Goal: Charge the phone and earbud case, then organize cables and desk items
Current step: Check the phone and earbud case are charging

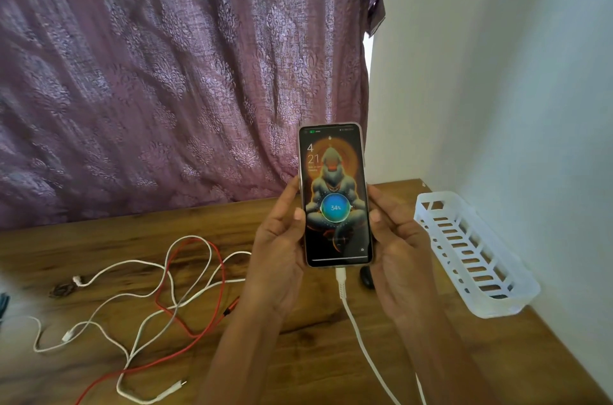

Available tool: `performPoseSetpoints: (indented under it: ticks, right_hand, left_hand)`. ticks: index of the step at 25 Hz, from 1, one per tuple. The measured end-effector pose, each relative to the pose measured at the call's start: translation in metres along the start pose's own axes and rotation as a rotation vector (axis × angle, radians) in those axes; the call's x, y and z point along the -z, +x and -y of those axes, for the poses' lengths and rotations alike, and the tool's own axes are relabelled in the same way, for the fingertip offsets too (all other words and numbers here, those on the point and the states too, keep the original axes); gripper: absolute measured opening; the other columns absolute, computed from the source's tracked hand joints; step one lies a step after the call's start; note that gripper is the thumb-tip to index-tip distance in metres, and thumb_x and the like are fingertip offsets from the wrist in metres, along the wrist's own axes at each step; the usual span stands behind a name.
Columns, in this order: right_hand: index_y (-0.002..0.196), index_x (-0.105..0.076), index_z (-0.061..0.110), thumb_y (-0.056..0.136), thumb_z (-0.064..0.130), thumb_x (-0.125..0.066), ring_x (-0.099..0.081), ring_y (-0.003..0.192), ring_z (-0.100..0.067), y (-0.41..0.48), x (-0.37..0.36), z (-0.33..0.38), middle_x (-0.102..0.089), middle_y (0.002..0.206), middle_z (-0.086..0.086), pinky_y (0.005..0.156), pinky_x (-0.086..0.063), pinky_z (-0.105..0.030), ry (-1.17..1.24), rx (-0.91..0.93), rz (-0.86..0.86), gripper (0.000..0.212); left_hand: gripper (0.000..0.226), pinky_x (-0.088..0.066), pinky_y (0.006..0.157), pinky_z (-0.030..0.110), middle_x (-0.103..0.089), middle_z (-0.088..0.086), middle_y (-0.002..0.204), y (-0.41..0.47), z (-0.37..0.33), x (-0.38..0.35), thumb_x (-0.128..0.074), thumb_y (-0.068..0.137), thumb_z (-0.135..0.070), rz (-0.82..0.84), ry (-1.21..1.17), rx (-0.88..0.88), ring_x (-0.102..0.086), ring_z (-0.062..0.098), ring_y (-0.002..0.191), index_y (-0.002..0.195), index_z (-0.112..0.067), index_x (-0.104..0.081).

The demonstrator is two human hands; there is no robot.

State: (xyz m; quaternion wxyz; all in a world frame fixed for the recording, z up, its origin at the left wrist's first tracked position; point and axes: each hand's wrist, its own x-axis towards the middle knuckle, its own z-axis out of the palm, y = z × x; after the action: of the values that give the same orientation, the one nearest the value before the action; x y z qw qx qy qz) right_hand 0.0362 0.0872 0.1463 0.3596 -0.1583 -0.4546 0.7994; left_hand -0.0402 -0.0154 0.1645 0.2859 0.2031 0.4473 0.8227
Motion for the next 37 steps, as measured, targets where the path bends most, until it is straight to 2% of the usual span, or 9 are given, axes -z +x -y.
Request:
performPoseSetpoints:
  ticks: [6,13,15,18,24,27,31,33,37]
  right_hand:
    - [0.108,-0.064,0.021,0.09,0.008,-0.048,-0.066,0.1,-0.023,0.002,0.004,-0.007,-0.067,0.111,-0.002,0.054,-0.054,-0.02,-0.052,-0.044,-0.047,0.027]
    - [0.117,-0.062,0.016,0.091,0.007,-0.047,-0.068,0.095,-0.019,0.005,0.015,-0.038,-0.069,0.109,-0.001,0.064,-0.058,-0.026,-0.096,-0.143,-0.086,0.031]
    - [0.119,-0.061,0.016,0.092,0.008,-0.048,-0.068,0.095,-0.02,0.006,0.021,-0.051,-0.067,0.112,-0.005,0.063,-0.059,-0.027,-0.178,-0.189,-0.116,0.031]
    - [0.116,-0.061,0.017,0.092,0.005,-0.048,-0.067,0.093,-0.019,0.007,0.029,-0.068,-0.067,0.108,-0.004,0.067,-0.059,-0.03,-0.209,-0.285,-0.16,0.029]
    - [0.116,-0.062,0.016,0.093,0.001,-0.047,-0.061,0.103,-0.018,0.011,0.048,-0.105,-0.062,0.117,-0.006,0.085,-0.055,-0.04,-0.481,-0.389,-0.217,0.031]
    - [0.122,-0.057,0.017,0.094,0.005,-0.046,-0.057,0.107,-0.014,0.01,0.058,-0.115,-0.057,0.124,-0.003,0.084,-0.055,-0.033,-0.65,-0.43,-0.2,0.033]
    - [0.125,-0.055,0.017,0.094,0.006,-0.045,-0.057,0.105,-0.013,0.008,0.067,-0.127,-0.055,0.126,-0.005,0.076,-0.055,-0.023,-0.842,-0.424,-0.192,0.034]
    - [0.126,-0.054,0.016,0.094,0.005,-0.044,-0.057,0.103,-0.013,0.009,0.072,-0.132,-0.056,0.126,-0.006,0.07,-0.051,-0.017,-0.946,-0.418,-0.154,0.035]
    - [0.123,-0.056,0.015,0.093,0.002,-0.044,-0.058,0.101,-0.013,0.012,0.079,-0.139,-0.058,0.121,-0.007,0.072,-0.051,-0.019,-1.084,-0.419,-0.068,0.035]
  left_hand:
    - [0.042,-0.058,0.069,0.028,-0.071,-0.004,0.106,0.0,0.012,0.004,-0.033,0.096,-0.004,-0.064,0.035,-0.001,-0.068,0.014,0.096,0.111,-0.034,-0.058]
    - [0.041,-0.054,0.086,0.028,-0.068,-0.003,0.114,0.002,0.033,0.024,-0.036,0.096,-0.002,-0.159,0.188,0.047,-0.064,0.012,0.104,0.121,-0.027,-0.057]
    - [0.042,-0.054,0.083,0.027,-0.068,-0.006,0.111,0.002,0.044,0.032,-0.037,0.096,-0.003,-0.22,0.233,0.092,-0.065,0.01,0.102,0.114,-0.034,-0.059]
    - [0.041,-0.053,0.084,0.028,-0.063,-0.006,0.119,0.003,0.064,0.048,-0.04,0.096,-0.005,-0.294,0.322,0.172,-0.061,0.01,0.106,0.126,-0.029,-0.054]
    - [0.045,-0.052,0.063,0.019,-0.055,0.0,0.126,0.003,0.109,0.08,-0.041,0.094,-0.005,-0.363,0.527,0.357,-0.058,0.008,0.097,0.135,-0.024,-0.042]
    - [0.046,-0.05,0.063,0.019,-0.055,0.002,0.121,0.002,0.125,0.087,-0.043,0.094,-0.007,-0.365,0.692,0.393,-0.056,0.006,0.088,0.137,-0.022,-0.038]
    - [0.041,-0.051,0.066,0.019,-0.056,0.004,0.119,0.003,0.134,0.089,-0.044,0.095,-0.009,-0.319,0.889,0.401,-0.056,0.011,0.096,0.135,-0.017,-0.041]
    - [0.044,-0.053,0.074,0.024,-0.052,0.005,0.123,0.003,0.14,0.09,-0.044,0.095,-0.008,-0.309,0.946,0.395,-0.054,0.013,0.104,0.137,-0.017,-0.039]
    - [0.044,-0.051,0.09,0.033,-0.043,0.01,0.133,0.006,0.154,0.093,-0.042,0.094,-0.005,-0.327,1.038,0.384,-0.046,0.019,0.118,0.137,-0.016,-0.04]
